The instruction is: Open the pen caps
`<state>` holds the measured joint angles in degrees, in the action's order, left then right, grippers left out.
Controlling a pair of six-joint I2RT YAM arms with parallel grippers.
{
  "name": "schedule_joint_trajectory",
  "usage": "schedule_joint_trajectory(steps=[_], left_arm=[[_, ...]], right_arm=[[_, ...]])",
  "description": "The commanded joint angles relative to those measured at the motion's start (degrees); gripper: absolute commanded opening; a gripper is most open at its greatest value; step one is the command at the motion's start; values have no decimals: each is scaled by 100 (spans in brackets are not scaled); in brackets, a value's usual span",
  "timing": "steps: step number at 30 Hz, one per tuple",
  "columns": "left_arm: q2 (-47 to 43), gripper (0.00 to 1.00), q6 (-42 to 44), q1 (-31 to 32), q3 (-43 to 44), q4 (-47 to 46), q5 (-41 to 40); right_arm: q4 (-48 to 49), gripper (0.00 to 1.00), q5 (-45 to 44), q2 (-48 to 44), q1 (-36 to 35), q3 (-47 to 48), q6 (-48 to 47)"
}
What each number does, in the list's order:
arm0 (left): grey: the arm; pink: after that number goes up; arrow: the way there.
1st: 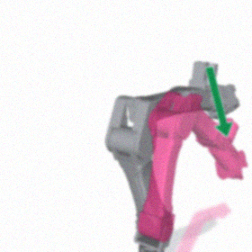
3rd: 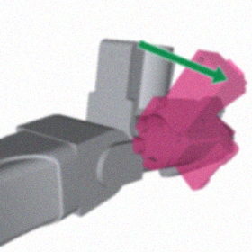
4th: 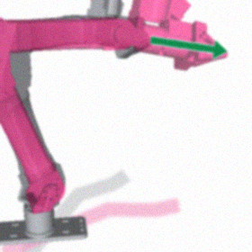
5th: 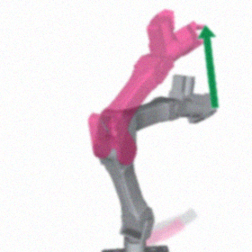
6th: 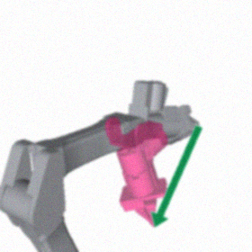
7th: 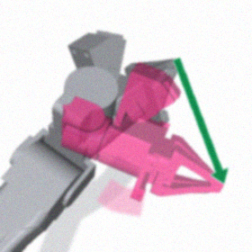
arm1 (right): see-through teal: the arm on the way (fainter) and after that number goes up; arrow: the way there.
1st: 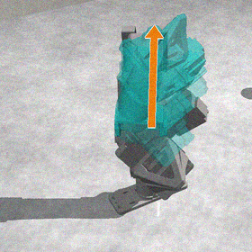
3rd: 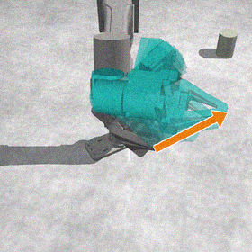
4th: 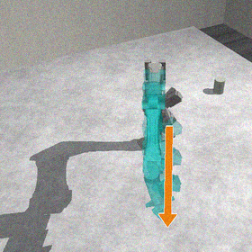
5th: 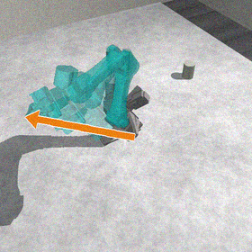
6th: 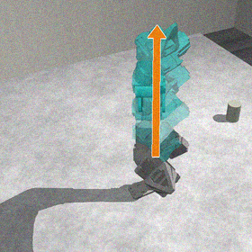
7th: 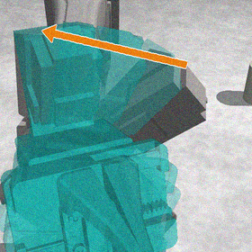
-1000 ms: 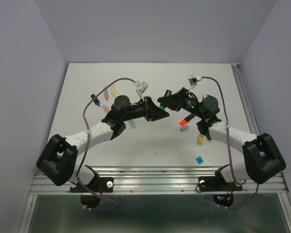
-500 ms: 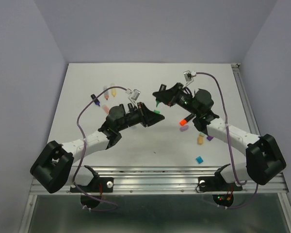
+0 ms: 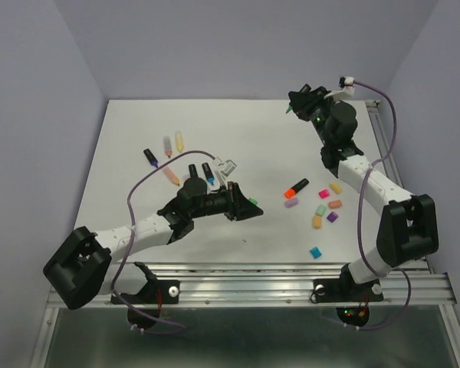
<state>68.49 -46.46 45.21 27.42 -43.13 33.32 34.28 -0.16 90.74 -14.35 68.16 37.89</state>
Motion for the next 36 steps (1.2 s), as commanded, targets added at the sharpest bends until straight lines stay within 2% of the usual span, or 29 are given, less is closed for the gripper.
schedule_joint_trajectory(steps=[1,6,8,15,25,31,36], left_arm=[[601,0,882,-39,1218,1794,-657],[1464,0,1191,-56,2319,3503,-1816],[1790,0,1226,-74,2627,3794,-2056],[2985,0,1270,-4,3489,4032,-1558],[4084,0,1631,576,4552,4305,-977],[4322,22,1727,945,4922,4305,-705],[4629,26,1833,1121,5282,4603,-607]], right_arm=[[-814,1,52,-1038,-68,-775,-186],[-1590,1,-405,-2049,-68,-1873,-27],[-2448,1,-817,-2392,-77,-2156,25],[-3778,1,-1899,-3017,-77,-2588,227],[-4272,1,-2436,-3502,-77,-2799,254],[-4307,2,-2506,-3528,-68,-2817,254],[-4377,2,-2602,-3554,-77,-2808,306]])
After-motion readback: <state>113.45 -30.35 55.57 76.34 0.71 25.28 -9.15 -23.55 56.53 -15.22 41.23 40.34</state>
